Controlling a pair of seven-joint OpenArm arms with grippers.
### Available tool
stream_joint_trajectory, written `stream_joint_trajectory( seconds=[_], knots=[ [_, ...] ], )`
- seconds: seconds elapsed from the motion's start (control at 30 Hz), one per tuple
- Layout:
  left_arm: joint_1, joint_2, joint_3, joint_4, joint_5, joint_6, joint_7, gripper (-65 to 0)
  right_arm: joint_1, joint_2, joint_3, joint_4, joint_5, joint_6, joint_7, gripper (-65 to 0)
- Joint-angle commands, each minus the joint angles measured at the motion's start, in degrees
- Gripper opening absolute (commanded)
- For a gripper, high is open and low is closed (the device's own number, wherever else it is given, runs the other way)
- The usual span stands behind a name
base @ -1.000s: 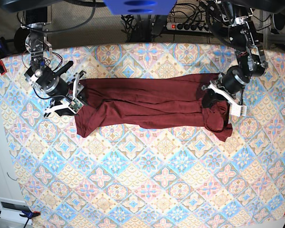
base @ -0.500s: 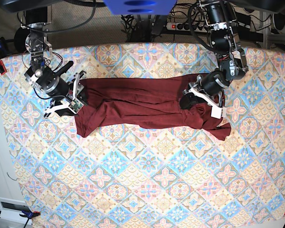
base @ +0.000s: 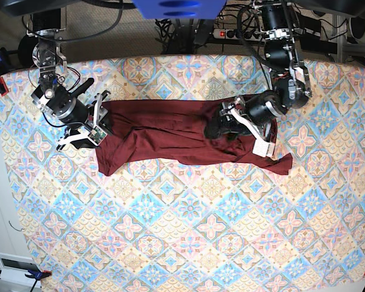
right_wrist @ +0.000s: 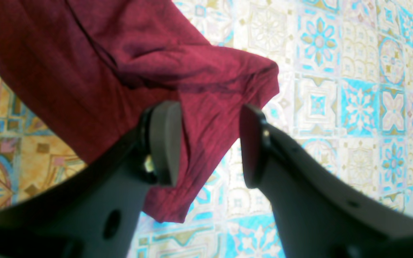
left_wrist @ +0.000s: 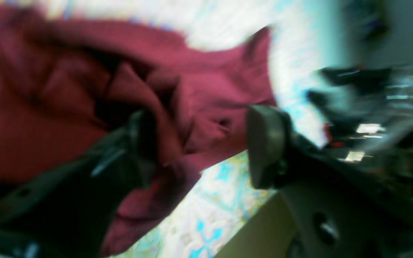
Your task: Layout the t-shirt on the table in an organized manner, then fold the t-shirt properly
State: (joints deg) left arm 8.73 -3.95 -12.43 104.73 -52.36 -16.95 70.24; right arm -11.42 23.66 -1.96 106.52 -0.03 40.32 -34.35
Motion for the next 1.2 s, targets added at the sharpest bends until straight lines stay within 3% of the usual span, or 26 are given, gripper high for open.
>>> stream_joint_trajectory(
  seconds=[0.0, 0.2, 0.37, 0.77, 0.83, 0.9, 1.03, 1.17],
  knots=[
    [0.1, -1.0, -2.3, 1.1, -1.6, -0.1, -0.7, -24.8, 0.7, 0.7, 0.5, 1.1, 0.5, -0.3, 1.2, -39.6],
    [0.5, -5.8, -11.4, 0.9, -4.3, -0.1, -0.7, -24.5, 0.7, 0.7, 0.5, 1.1, 0.5, -0.3, 1.2, -39.6],
    [0.0, -9.6, -11.9, -4.4, -3.6, -0.1, -0.9, -24.5, 0.7, 0.7, 0.4, 1.1, 0.5, -0.3, 1.2, -39.6],
    [-3.9, -6.6, -11.6, -11.0, 7.9, -0.1, -1.0, -24.9, 1.0, 0.7, 0.2, 1.1, 0.5, -0.3, 1.2, -39.6],
    [-4.6, -5.7, -11.6, -12.6, 9.9, -0.1, -1.0, -28.5, 0.9, 0.7, 0.2, 1.1, 0.5, -0.3, 1.2, -39.6],
    [-4.9, -4.6, -11.6, -13.2, 11.4, -0.1, -1.0, -37.2, 0.9, 0.7, 0.3, 1.1, 0.5, -0.3, 1.2, -39.6],
    [-4.9, -3.7, -8.5, -13.0, 11.3, -0.3, -1.0, -64.8, 0.9, 0.7, 0.4, 1.1, 0.5, -0.3, 1.2, -39.6],
    [-4.3, -3.7, -4.8, -9.0, 9.6, -0.4, -1.0, -65.0, 0.7, 0.7, 0.5, 1.1, 0.5, -0.3, 1.2, -39.6]
  ],
)
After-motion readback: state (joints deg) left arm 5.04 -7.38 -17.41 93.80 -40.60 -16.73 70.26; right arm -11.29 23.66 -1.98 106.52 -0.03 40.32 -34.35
